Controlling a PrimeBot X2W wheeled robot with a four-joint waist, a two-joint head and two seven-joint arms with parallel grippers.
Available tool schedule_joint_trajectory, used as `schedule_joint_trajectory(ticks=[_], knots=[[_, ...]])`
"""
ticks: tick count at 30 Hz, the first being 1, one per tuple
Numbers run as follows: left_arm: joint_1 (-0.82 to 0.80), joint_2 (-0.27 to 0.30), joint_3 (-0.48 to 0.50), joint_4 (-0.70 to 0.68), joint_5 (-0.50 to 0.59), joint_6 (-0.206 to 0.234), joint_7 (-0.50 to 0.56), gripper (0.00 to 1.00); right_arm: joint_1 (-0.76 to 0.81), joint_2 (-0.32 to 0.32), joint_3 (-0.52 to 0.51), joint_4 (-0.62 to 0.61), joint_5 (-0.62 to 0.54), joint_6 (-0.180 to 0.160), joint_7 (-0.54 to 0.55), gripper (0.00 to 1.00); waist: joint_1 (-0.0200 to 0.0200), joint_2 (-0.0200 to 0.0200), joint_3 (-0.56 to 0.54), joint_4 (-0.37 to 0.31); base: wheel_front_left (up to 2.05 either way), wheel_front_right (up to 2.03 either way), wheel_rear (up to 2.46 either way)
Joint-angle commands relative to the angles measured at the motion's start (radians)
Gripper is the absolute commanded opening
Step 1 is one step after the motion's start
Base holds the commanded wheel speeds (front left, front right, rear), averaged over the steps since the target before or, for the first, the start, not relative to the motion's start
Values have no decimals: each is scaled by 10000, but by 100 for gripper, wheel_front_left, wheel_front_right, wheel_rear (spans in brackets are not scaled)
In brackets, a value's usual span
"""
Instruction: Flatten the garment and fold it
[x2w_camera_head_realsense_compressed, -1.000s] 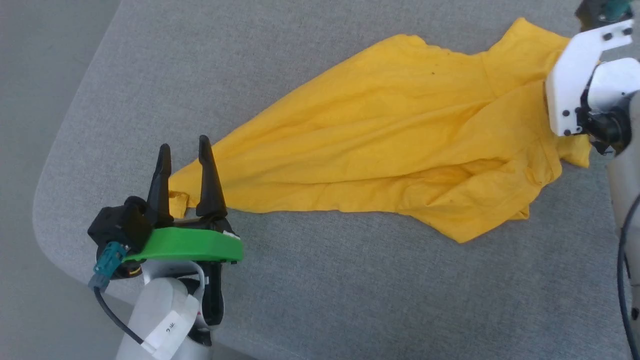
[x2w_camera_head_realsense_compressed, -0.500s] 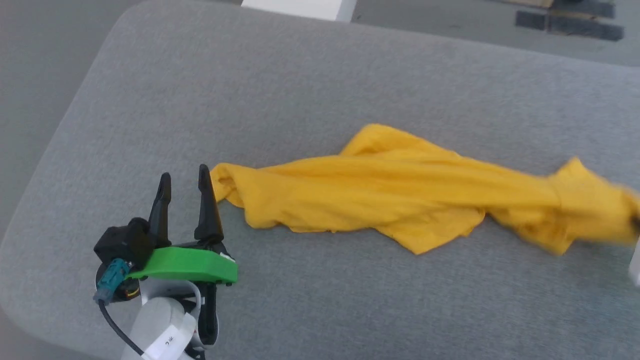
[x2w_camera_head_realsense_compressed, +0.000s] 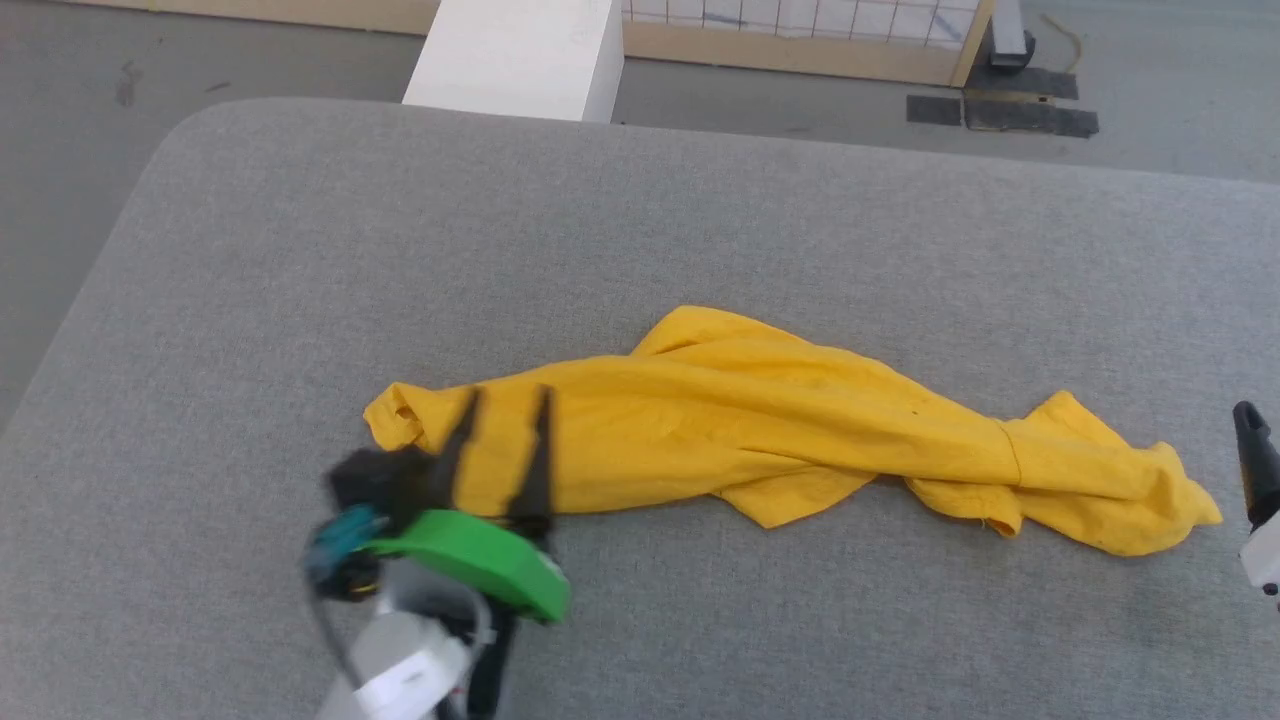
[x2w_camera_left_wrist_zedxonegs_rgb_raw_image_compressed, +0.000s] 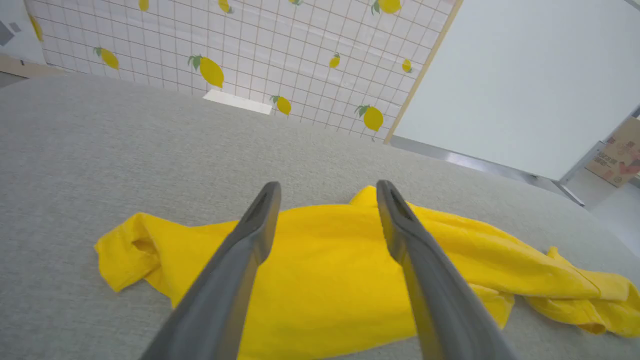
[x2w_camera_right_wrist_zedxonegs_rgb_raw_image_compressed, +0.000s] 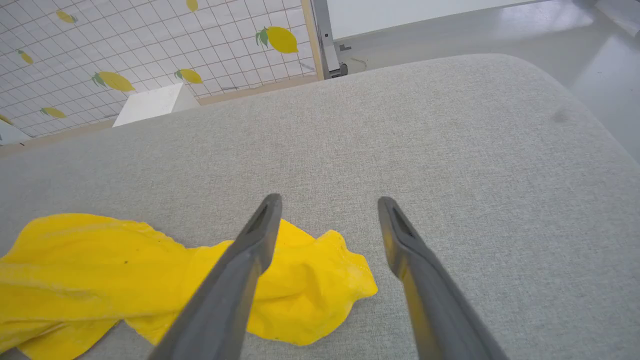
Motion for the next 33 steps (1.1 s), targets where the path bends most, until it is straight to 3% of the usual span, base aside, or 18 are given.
schedule_joint_trajectory(ticks=[1, 7, 14, 24, 25, 27, 28, 33], knots=[[-235, -22, -396, 59, -100, -164, 424, 100, -72, 92, -73, -65, -56, -13, -169, 100, 1, 0, -124, -94, 0, 0, 0], [-1397, -22, -2760, 666, -512, -627, 2944, 100, 111, 259, -245, -193, -289, -13, -251, 100, 1, 0, -122, -149, 0, 0, 0], [-2854, -22, -4368, 2403, -585, -552, 5459, 100, -22, 340, -159, -62, -326, -13, -357, 100, 1, 0, 235, -564, 0, 0, 0], [-3933, -22, -5511, 3702, -716, 29, 5868, 100, -146, 371, -162, -56, -267, -13, -442, 100, 1, 0, 869, -889, 0, 0, 0], [-3986, -22, -5577, 3815, -815, 40, 5896, 92, -172, 372, -159, -48, -255, -13, -453, 100, 1, 0, 903, -892, 0, 0, 0], [-4099, -22, -5687, 3964, -895, 119, 5834, 13, -217, 373, -129, -23, -257, -13, -504, 100, 1, 0, 935, -878, 0, 0, 0], [-4100, -22, -5722, 4005, -1037, 67, 5847, 0, -238, 374, -120, 10, -216, -13, -519, 100, 1, 0, 933, -856, 0, 0, 0], [-4097, -22, -5711, 3910, -1672, 20, 5702, 0, -211, 375, -87, 199, -278, -13, -608, 100, 1, 0, 726, -539, 0, 0, 0]])
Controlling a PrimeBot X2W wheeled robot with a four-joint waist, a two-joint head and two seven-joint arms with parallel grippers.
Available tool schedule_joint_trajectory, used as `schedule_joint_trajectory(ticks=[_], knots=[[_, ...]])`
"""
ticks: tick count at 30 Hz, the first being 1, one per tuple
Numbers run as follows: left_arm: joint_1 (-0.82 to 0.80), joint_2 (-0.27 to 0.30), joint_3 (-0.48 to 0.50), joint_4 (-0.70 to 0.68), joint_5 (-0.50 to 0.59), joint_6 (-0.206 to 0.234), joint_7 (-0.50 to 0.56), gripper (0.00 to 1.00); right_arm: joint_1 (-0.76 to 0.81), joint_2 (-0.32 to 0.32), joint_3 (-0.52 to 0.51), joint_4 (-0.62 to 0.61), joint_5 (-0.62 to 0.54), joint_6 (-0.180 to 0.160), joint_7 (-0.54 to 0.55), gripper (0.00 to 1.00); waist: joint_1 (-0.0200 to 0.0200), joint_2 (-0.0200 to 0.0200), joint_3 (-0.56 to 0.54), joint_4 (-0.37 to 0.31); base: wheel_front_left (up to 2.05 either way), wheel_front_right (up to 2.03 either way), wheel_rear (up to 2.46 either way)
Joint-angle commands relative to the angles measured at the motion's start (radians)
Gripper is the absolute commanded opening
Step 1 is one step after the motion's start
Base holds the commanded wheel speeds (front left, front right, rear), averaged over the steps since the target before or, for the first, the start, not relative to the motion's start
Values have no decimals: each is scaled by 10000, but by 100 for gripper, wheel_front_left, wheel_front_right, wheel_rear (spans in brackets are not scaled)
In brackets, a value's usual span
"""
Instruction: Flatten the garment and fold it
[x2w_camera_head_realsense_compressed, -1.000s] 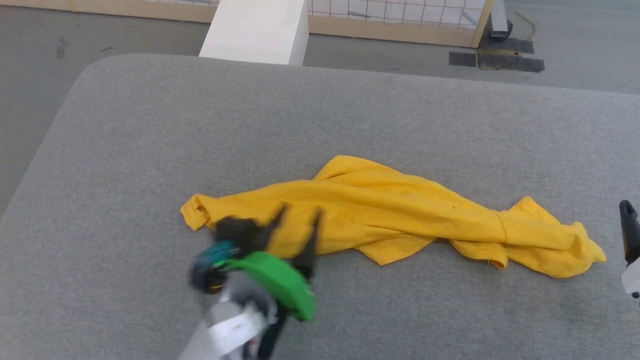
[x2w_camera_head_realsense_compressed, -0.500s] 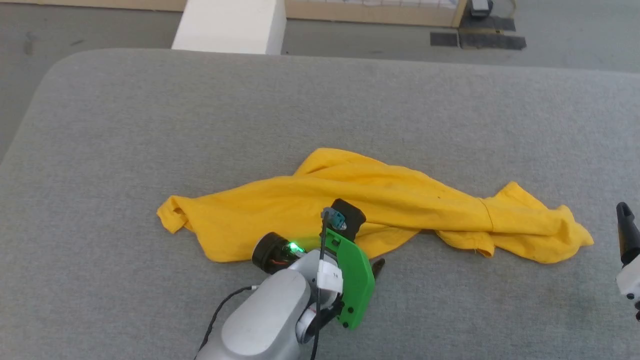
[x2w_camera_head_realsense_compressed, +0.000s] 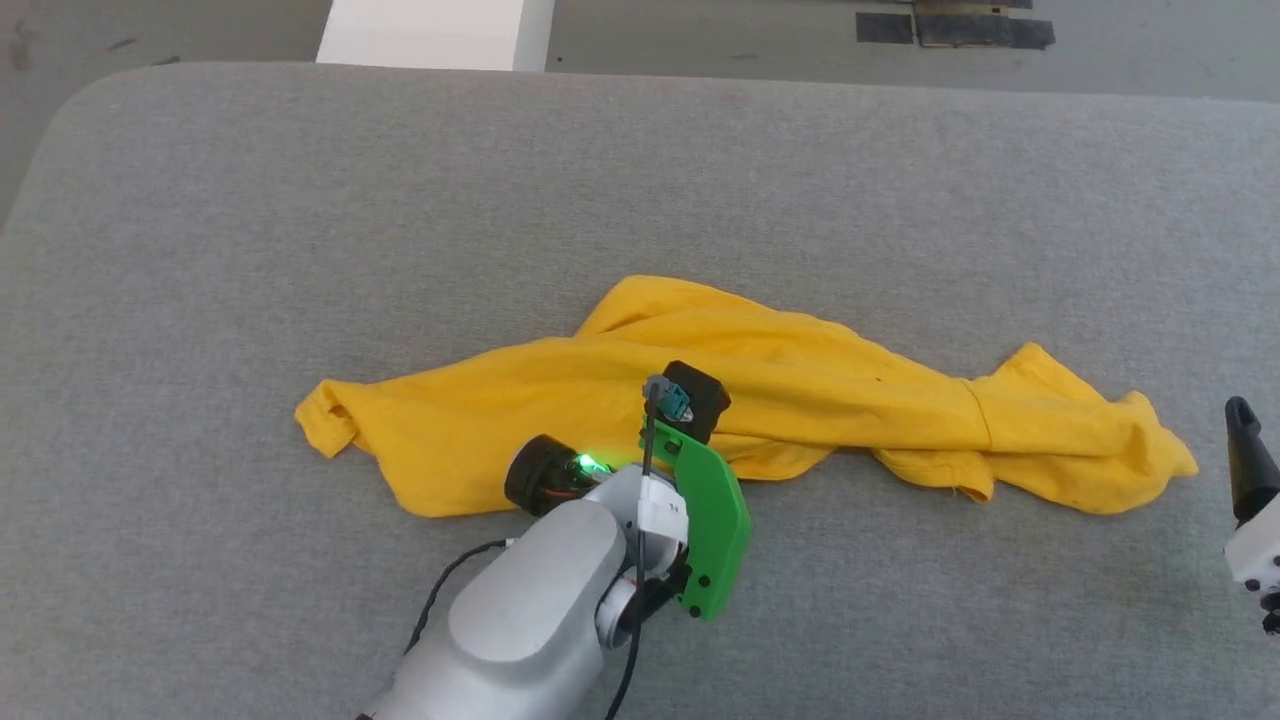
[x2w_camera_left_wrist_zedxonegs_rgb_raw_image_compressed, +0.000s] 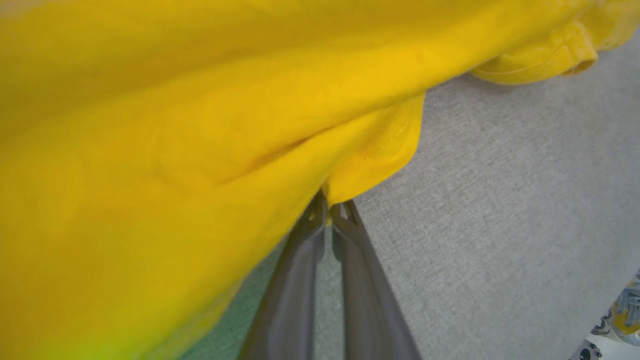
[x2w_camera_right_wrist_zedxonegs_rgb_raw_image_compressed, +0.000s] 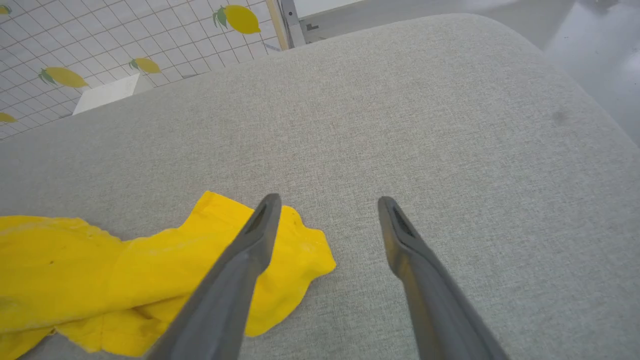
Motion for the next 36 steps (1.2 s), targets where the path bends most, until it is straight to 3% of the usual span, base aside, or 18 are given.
schedule_joint_trajectory(ticks=[1, 5, 9, 14, 17, 22, 26, 28, 29, 32, 34, 36], knots=[[194, 14, -11, 51, -235, -62, 76, 0, -70, 15, 7, 75, 22, -13, -92, 100, 0, -1, -227, 278, 0, 0, 0], [623, 370, 457, -425, -885, 39, 444, 0, 23, 15, 57, 276, 10, -13, -140, 100, 0, -1, -576, 699, 0, 0, 0], [1334, 1419, 1067, -1486, -1285, 584, 921, 0, 93, 15, 188, 520, -11, -13, -171, 100, 0, -1, -863, 1107, 0, 0, 0], [2555, 3167, 2382, -3269, -1581, 1985, 1155, 0, 141, 16, 412, 764, 20, -13, -252, 100, 0, -1, -1088, 1517, 0, 0, 0], [3196, 3889, 3346, -4129, -1705, 2902, 902, 0, 169, 16, 492, 810, 9, -13, -265, 100, 0, -1, -1104, 1706, 0, 0, 0], [3985, 4339, 4951, -4782, -2102, 4209, 280, 0, 127, 16, 632, 826, -85, -13, -268, 100, 0, -1, -1084, 1864, 0, 0, 0], [4598, 4187, 5361, -4800, -2618, 4496, 360, 0, 58, 16, 883, 919, -30, -13, -267, 100, 0, -1, -1088, 1762, 0, 0, 0], [4781, 3984, 5524, -4886, -2827, 4524, 195, 49, 28, 16, 987, 973, -33, -13, -268, 100, 0, -1, -1085, 1722, 0, 0, 0], [4844, 3892, 5669, -4957, -2883, 4558, -16, 100, 9, 16, 1090, 986, -53, -13, -275, 100, 0, -1, -1090, 1697, 0, 0, 0], [4975, 3811, 6313, -5190, -2731, 4846, -1016, 100, -81, 16, 1451, 973, -101, -13, -313, 100, 0, -1, -1117, 1621, 0, 0, 0], [5059, 3822, 6875, -5380, -2307, 5105, -2217, 100, -172, 16, 1777, 974, -78, -13, -343, 100, 0, -1, -1148, 1574, 0, 0, 0], [5230, 3822, 7128, -5512, -1939, 5094, -3192, 100, -270, 16, 2189, 987, -91, -13, -332, 100, 0, -1, -1173, 1552, 0, 0, 0]])
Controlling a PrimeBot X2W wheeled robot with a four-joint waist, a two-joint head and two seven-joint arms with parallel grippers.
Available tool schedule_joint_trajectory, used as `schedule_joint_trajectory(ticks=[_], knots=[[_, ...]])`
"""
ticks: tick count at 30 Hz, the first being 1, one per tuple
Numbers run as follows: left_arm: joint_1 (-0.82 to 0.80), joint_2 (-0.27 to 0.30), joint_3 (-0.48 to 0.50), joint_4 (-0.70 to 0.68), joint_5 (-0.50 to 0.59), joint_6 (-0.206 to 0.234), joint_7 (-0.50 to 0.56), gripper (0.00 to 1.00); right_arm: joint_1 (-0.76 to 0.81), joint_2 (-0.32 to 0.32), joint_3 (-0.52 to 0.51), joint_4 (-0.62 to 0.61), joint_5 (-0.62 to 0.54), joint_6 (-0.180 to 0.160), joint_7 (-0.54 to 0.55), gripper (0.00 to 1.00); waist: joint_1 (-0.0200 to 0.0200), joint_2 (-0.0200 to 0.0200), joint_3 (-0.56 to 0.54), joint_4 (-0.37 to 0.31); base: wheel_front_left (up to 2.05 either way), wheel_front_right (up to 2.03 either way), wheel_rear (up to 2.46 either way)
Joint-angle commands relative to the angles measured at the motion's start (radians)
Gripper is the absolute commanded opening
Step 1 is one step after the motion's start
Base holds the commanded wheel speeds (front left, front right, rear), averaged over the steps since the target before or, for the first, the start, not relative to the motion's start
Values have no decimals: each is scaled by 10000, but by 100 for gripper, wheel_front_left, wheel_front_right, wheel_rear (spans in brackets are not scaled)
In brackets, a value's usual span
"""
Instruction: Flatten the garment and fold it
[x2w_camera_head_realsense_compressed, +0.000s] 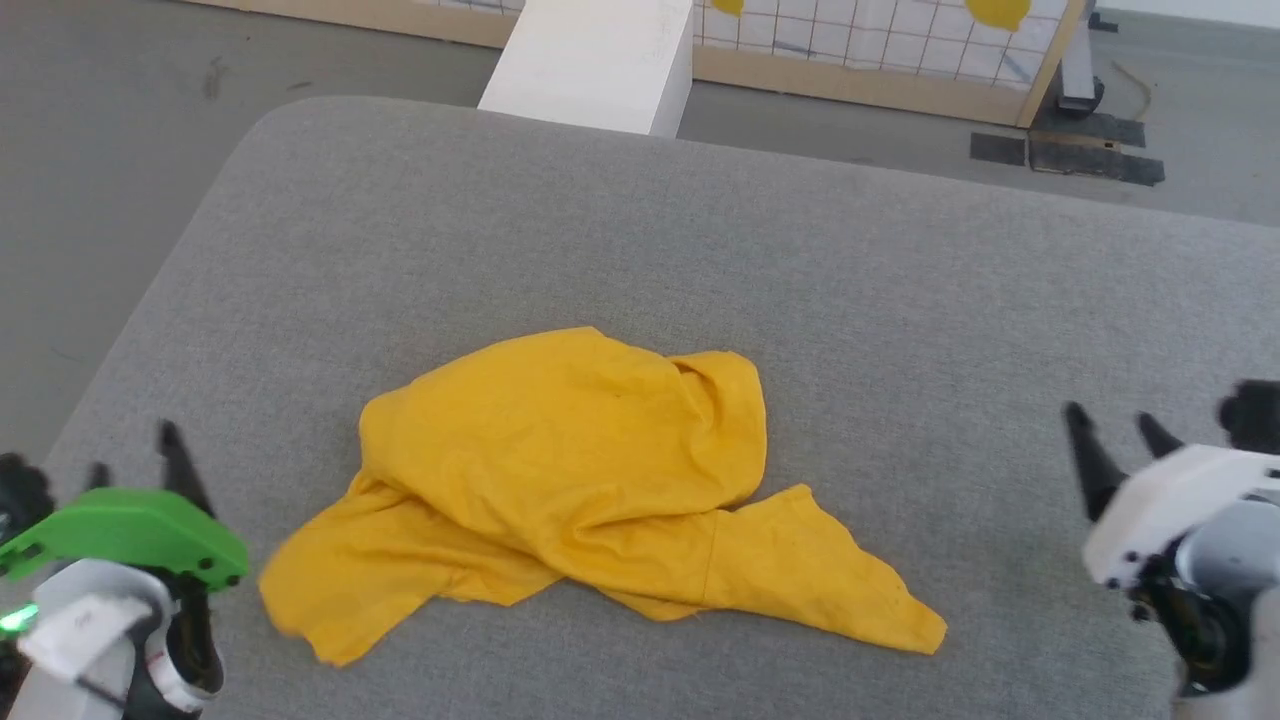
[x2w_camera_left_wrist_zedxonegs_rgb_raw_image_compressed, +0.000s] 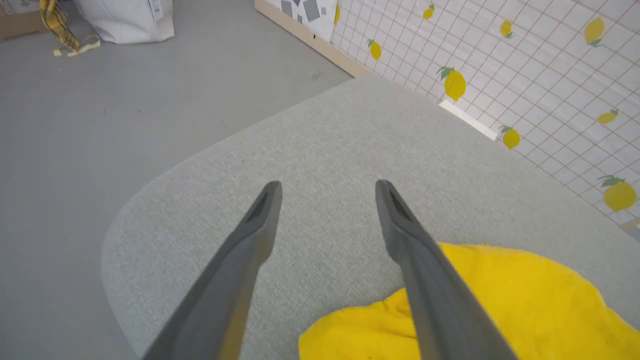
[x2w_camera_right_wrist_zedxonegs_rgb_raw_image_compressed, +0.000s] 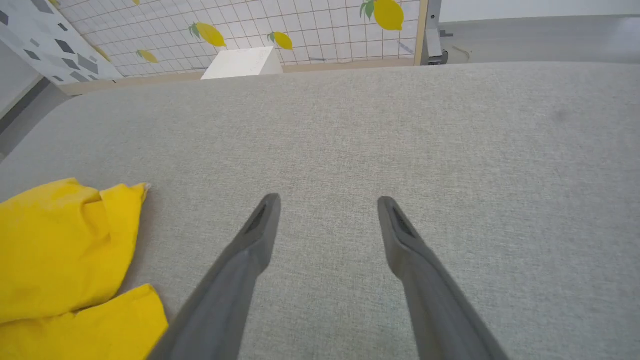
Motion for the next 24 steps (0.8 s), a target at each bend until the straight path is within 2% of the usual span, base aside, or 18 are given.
schedule_joint_trajectory(ticks=[1, 3, 6, 8, 11, 15, 24], knots=[[298, -33, 71, -97, 320, -86, -706, 100, -238, 3, 345, 11, -61, -13, -47, 100, 0, 0, -7, -23, 0, 0, 0], [417, -110, 70, -226, 763, -296, -1796, 100, -401, -4, 888, 90, -6, -13, 13, 100, 0, 0, -13, -3, 0, 0, 0], [506, -315, -266, -334, 1292, -876, -3139, 100, -743, -125, 1900, 333, 33, -13, 207, 100, 0, 0, 64, 58, 0, 0, 0], [493, -455, -612, -279, 1712, -1233, -3522, 100, -1088, -185, 2685, 612, 78, -13, 399, 100, 0, 0, 174, 123, 0, 0, 0], [325, -897, -881, -196, 2174, -1664, -3734, 100, -1799, -315, 3912, 1233, -25, -13, 852, 100, 0, 0, 480, 228, 0, 0, 0], [75, -1576, -859, -202, 2792, -2024, -3770, 100, -2864, -329, 5173, 2293, -235, -13, 1487, 100, 0, 0, 955, 404, 0, 0, 0], [-203, -2898, -315, -102, 3734, -2885, -3775, 100, -4842, -205, 6445, 4580, -1071, -13, 2060, 100, 0, 0, 1909, 957, 0, 0, 0]])
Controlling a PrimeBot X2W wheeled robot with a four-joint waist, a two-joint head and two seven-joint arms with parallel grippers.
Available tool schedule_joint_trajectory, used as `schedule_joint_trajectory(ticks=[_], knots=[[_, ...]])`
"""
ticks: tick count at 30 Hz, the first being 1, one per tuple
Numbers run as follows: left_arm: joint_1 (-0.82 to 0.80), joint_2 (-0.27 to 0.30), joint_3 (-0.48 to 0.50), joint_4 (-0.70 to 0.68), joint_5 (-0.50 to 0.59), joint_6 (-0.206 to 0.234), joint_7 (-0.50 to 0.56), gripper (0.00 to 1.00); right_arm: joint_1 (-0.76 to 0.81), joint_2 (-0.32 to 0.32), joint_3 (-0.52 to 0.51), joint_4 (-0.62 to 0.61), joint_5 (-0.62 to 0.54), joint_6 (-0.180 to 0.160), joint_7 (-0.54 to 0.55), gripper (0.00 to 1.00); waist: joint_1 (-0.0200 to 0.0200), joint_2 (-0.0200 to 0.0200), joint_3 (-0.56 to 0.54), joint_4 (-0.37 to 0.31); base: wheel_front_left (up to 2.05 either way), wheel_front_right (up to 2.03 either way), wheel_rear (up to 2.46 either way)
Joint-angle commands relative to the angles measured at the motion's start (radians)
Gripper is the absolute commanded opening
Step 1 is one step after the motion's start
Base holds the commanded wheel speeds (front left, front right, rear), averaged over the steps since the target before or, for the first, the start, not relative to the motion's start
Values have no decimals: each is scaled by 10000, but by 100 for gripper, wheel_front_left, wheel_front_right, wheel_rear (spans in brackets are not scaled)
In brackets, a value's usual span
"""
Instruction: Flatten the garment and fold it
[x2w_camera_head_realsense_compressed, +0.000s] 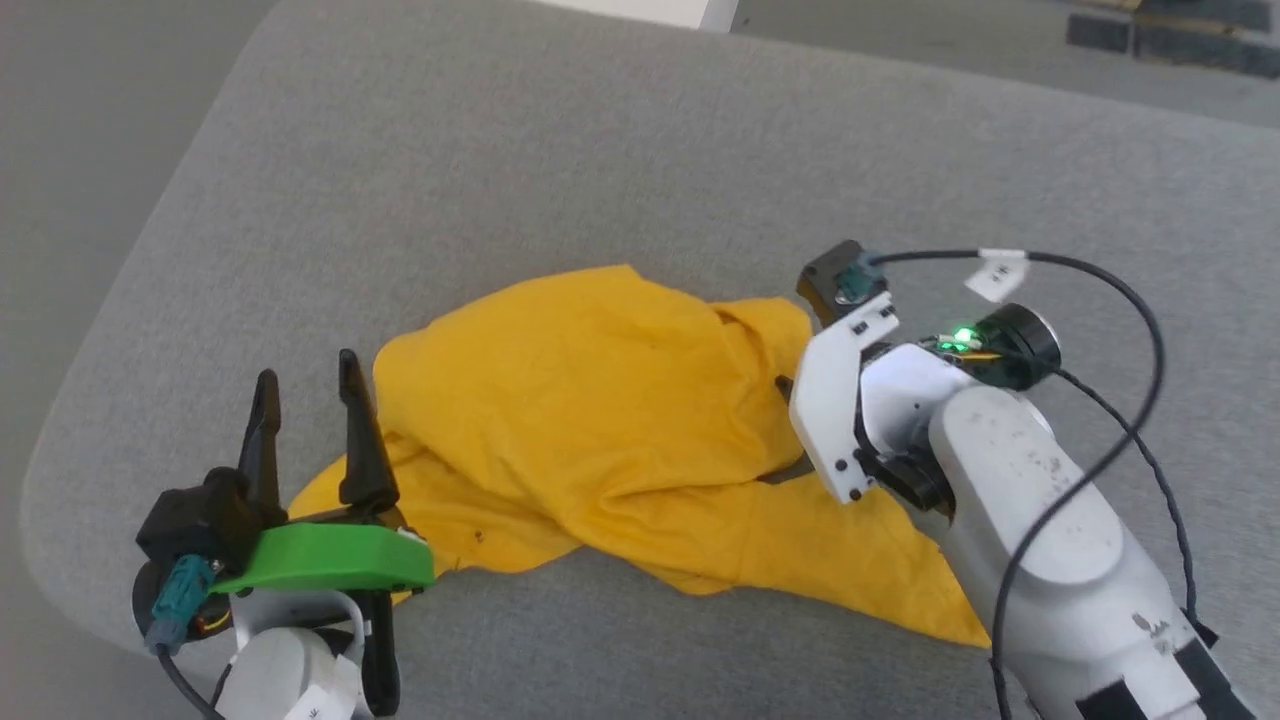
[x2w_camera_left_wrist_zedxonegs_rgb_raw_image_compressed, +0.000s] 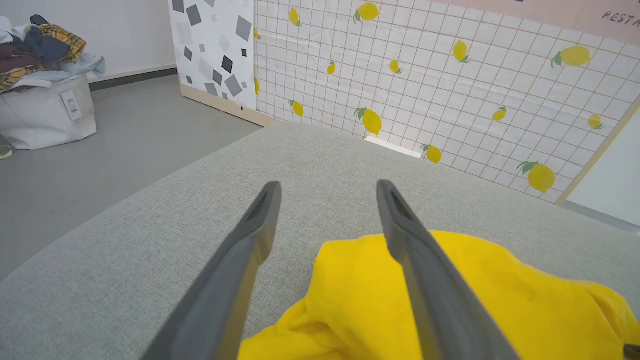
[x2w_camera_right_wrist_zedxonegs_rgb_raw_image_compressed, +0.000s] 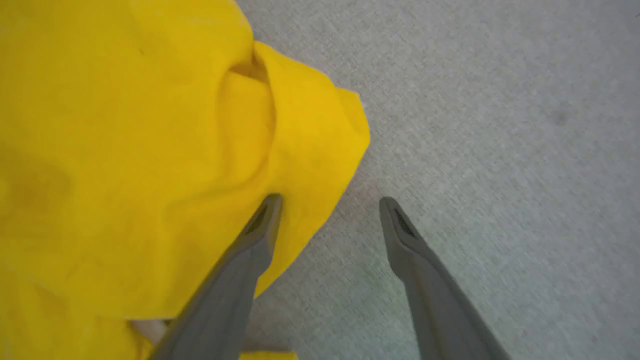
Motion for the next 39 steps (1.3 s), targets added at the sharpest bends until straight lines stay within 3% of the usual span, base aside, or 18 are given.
schedule_joint_trajectory(ticks=[1, 9, 10, 11, 16, 19, 24, 27, 31, 34, 35, 36, 39], knots=[[-193, -161, 111, 48, 120, -155, -36, 100, -230, 34, 106, 273, -45, -13, 44, 100, -1, 0, 463, 391, 0, 0, 0], [-333, -670, 550, 374, 509, -746, -37, 100, -652, 44, 1113, 1351, 159, -13, -166, 100, -1, 0, 690, 533, 0, 0, 0], [-333, -711, 611, 429, 531, -804, -37, 100, -672, 41, 1220, 1425, 322, -13, -205, 24, -1, 0, 672, 504, 0, 0, 0], [-337, -738, 660, 461, 566, -839, -37, 100, -698, 31, 1291, 1454, 457, -13, -236, 0, -1, 0, 650, 469, 0, 0, 0], [-322, -833, 838, 656, 706, -1049, -37, 100, -936, -270, 1053, 1248, 1199, -13, -667, 0, -1, 0, 415, 211, 0, 0, 0], [-294, -867, 916, 746, 767, -1137, -37, 100, -961, -803, 444, 907, 1507, -13, -908, 0, -1, 0, 206, 1, 0, 0, 0], [-223, -889, 1009, 832, 880, -1272, -37, 100, -823, -2191, -1204, 502, 1356, -13, -844, 0, -1, 0, 21, -382, 0, 0, 0], [-217, -896, 998, 906, 935, -1329, -37, 100, -852, -2686, -2577, 491, 941, -13, -853, 0, -1, 0, 24, -544, 0, 0, 0], [-286, -904, 965, 960, 968, -1377, -37, 100, -984, -2683, -4699, 418, -149, -13, -1217, 0, -1, 0, 134, -693, 0, 0, 0], [-341, -908, 971, 1057, 966, -1412, -37, 100, -1028, -2256, -5688, 300, -936, -13, -1556, 0, -1, 0, 177, -802, 0, 0, 0], [-343, -908, 979, 1090, 968, -1418, -37, 100, -1009, -2121, -5823, 293, -1053, -13, -1596, 40, -1, 0, 168, -840, 0, 0, 0], [-343, -909, 994, 1129, 968, -1423, -37, 100, -997, -1993, -5895, 236, -1128, -13, -1749, 100, -1, 0, 144, -887, 0, 0, 0], [-311, -905, 997, 1283, 964, -1452, -37, 100, -843, -1777, -6020, -56, -1048, -13, -2333, 100, -1, 0, -62, -1002, 0, 0, 0]])
